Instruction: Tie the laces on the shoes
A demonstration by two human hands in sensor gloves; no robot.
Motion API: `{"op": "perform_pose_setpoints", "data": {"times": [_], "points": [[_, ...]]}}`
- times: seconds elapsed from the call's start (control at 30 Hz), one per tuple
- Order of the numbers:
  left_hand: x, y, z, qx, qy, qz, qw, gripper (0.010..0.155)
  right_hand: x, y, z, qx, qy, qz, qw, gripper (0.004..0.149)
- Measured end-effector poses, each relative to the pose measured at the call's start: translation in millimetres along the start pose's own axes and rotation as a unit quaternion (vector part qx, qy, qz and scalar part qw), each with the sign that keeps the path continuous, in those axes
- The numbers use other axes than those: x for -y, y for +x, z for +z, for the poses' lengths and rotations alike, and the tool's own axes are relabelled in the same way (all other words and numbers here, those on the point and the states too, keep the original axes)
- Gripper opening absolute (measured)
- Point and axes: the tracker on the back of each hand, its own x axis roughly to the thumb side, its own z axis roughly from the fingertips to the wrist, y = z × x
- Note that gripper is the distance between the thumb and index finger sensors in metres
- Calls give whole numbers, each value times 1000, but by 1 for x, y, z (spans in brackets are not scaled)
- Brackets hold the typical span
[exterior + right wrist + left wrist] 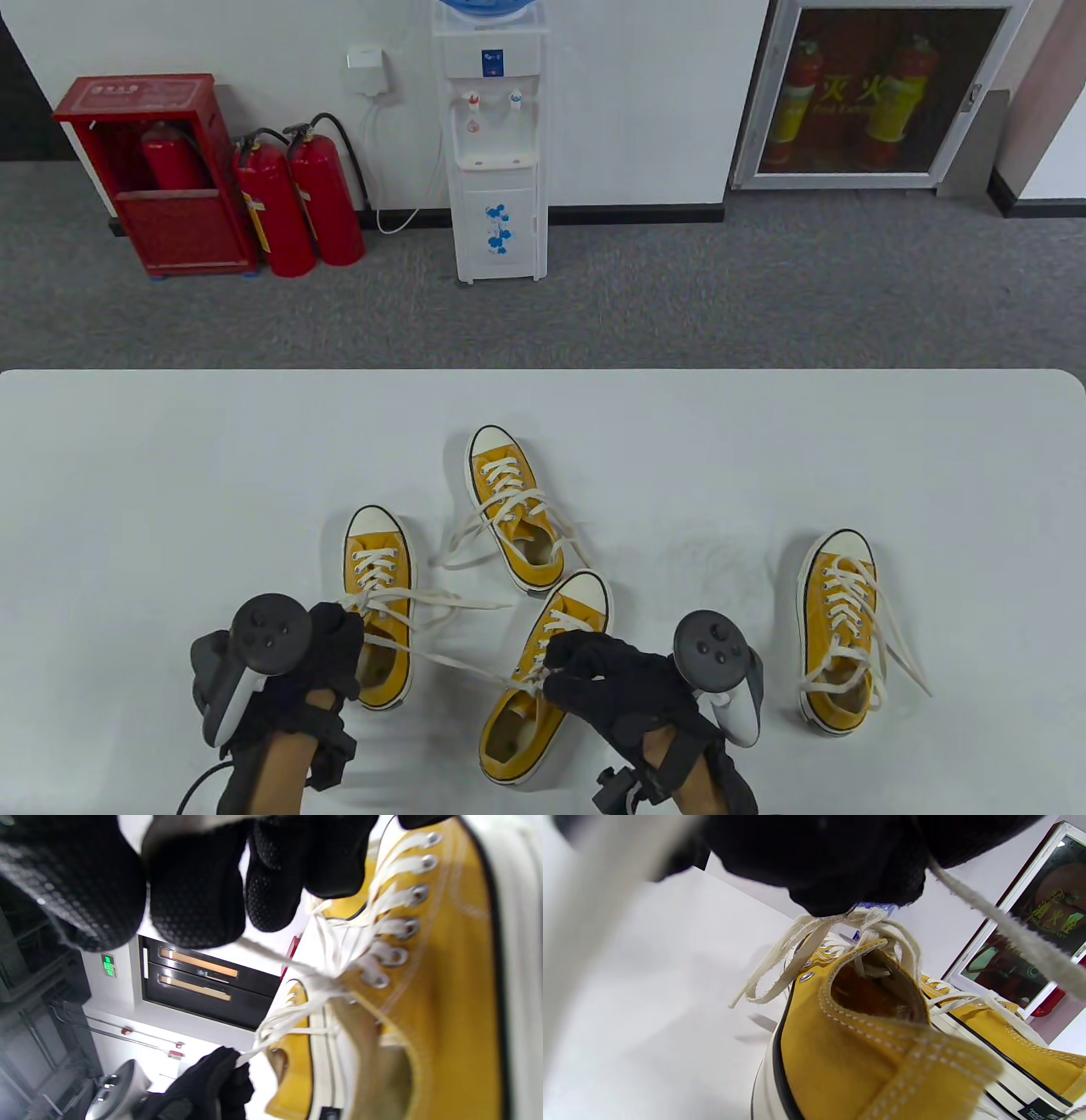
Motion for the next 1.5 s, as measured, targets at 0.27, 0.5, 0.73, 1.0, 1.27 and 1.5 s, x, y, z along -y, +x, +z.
{"op": "perform_pose_setpoints", "data": {"times": [0.27,0.5,0.73,1.0,1.27,1.5], "points": [[0,0,0,2,-2,5,1000,39,-18,7,-11,25,69,-119,990,48],[-3,6,3,23,2,30,999,39,-27,-2,-15,45,62,-107,991,52],[-12,22,13,98,7,148,984,39,-23,-1,-10,62,-20,-17,998,51],[-23,60,31,226,-45,299,926,38,-29,0,-12,48,-29,72,996,52],[-32,107,56,320,-114,333,880,39,-43,9,-11,63,-8,148,987,55],[-25,132,48,307,-119,311,892,39,-58,20,-4,113,18,234,966,51]]}}
